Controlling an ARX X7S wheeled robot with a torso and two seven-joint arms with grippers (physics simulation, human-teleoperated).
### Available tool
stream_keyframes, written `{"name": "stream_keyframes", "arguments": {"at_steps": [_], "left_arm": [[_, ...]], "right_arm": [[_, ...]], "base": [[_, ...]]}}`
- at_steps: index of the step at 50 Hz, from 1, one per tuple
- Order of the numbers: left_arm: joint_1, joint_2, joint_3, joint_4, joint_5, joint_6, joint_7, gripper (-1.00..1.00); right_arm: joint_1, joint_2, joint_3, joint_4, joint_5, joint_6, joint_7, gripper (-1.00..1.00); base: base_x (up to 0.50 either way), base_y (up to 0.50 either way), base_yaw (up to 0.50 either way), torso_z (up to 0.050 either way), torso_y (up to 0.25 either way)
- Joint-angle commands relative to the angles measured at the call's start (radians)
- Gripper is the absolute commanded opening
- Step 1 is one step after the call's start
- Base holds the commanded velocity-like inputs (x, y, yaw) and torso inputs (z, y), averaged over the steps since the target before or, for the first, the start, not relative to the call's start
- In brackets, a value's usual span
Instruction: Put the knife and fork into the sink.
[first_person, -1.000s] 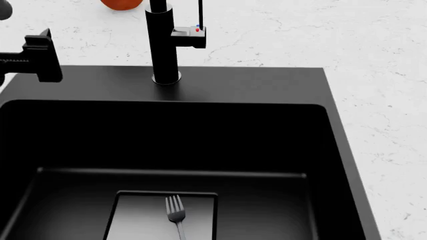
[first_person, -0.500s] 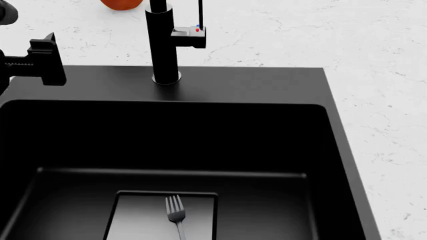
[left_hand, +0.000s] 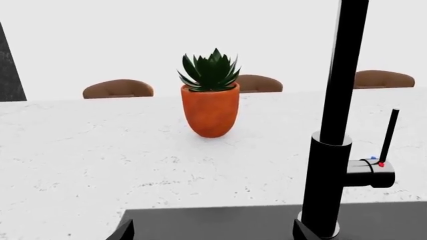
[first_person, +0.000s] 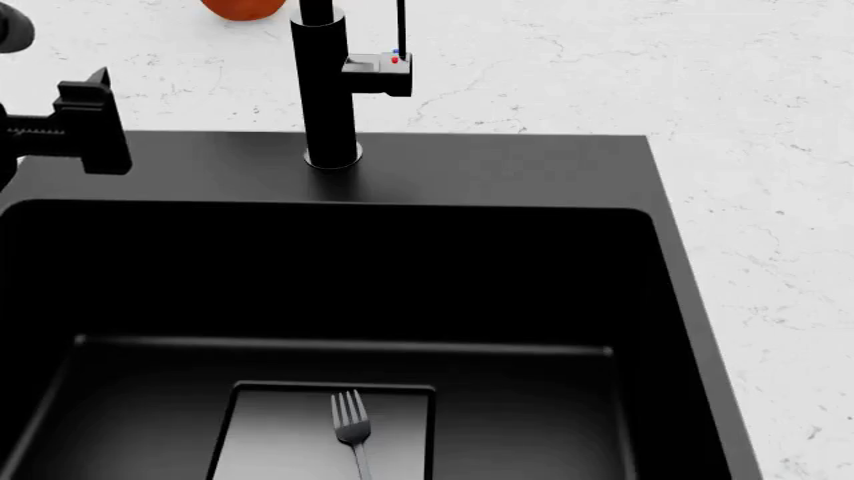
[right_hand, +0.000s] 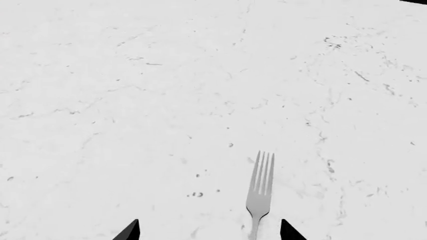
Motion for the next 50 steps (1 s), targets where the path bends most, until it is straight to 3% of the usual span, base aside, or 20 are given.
{"name": "stream_keyframes", "arguments": {"at_steps": [1,16,27,39,50], "left_arm": [[-0.005,0.012,-0.024,-0.009,0.019,0.003,0.017,1.00],[0.003,0.008,-0.026,-0.014,0.014,0.012,0.017,1.00],[0.003,0.010,-0.017,-0.024,0.014,0.018,0.016,1.00],[0.010,0.009,-0.008,-0.041,0.017,0.031,0.017,1.00],[0.018,0.007,-0.002,-0.050,0.017,0.039,0.018,1.00]], "right_arm": [[0.044,-0.048,-0.025,0.060,-0.089,0.019,-0.045,1.00],[-0.139,0.001,0.043,-0.014,0.013,-0.047,0.011,1.00],[-0.298,0.002,0.095,-0.028,0.026,-0.150,-0.029,1.00],[-0.311,-0.052,0.059,0.103,-0.036,-0.173,-0.165,1.00],[-0.320,-0.072,0.045,0.159,-0.060,-0.184,-0.186,1.00]], "base": [[0.00,0.00,0.00,0.000,0.000],[0.00,0.00,0.00,0.000,0.000],[0.00,0.00,0.00,0.000,0.000],[0.00,0.00,0.00,0.000,0.000],[0.00,0.00,0.00,0.000,0.000]]}}
